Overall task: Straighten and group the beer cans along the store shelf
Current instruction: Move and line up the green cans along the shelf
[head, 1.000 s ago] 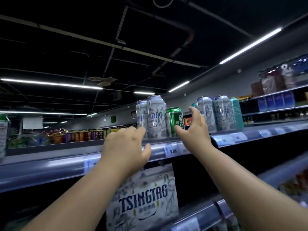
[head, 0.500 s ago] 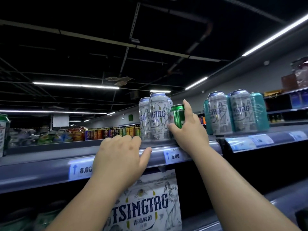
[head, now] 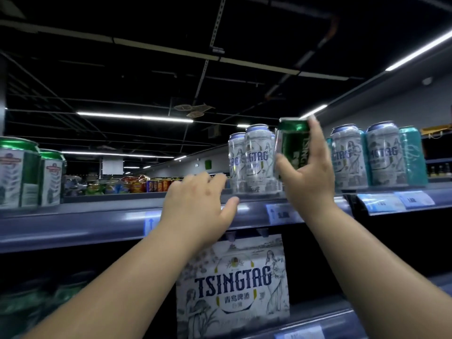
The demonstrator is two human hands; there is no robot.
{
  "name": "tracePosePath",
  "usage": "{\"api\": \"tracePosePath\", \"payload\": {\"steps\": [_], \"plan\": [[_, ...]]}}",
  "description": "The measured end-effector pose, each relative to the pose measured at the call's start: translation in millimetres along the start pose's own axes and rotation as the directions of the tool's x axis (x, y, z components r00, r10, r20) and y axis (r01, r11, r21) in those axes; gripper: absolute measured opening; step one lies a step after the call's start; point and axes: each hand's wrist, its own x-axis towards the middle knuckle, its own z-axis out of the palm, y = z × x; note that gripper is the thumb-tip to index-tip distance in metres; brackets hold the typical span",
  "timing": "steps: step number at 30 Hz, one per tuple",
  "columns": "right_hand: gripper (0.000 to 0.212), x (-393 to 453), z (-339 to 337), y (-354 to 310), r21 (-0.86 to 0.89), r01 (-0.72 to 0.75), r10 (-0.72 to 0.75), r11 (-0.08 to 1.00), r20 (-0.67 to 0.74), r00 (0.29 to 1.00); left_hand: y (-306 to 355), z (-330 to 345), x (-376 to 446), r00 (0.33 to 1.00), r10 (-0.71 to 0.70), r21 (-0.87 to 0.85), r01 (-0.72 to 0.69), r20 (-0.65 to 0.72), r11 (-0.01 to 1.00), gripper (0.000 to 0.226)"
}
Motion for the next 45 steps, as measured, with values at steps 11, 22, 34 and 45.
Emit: {"api": "tracePosePath", "payload": {"steps": [11, 22, 34, 45], "plan": [[0.09, -44, 117, -132, 0.228, -0.17, 0.051, 0.959, 0.449, 0.892, -154, -46, -57, 0.973, -0.156, 0.119, 0.178, -0.172, 0.977, 0.061], [0.089, -97, 230, -232, -0.051, 0.055, -0.021, 0.997, 0.509, 0.861, -263, -74, -77, 0.95, -0.237, 0.084, 0.258, -0.205, 0.963, 0.078], [0.088, -101, 217, -236, -0.101, 0.021, 0.034, 0.995, 0.514, 0.857, -278, -75, -84, 0.978, -0.13, 0.061, 0.141, -0.165, 0.988, 0.082], [0.096, -102, 220, -230, -0.064, -0.025, 0.052, 0.998, 0.471, 0.88, -275, -65, -89, 0.96, -0.164, 0.084, 0.187, -0.225, 0.979, 0.085]]}}
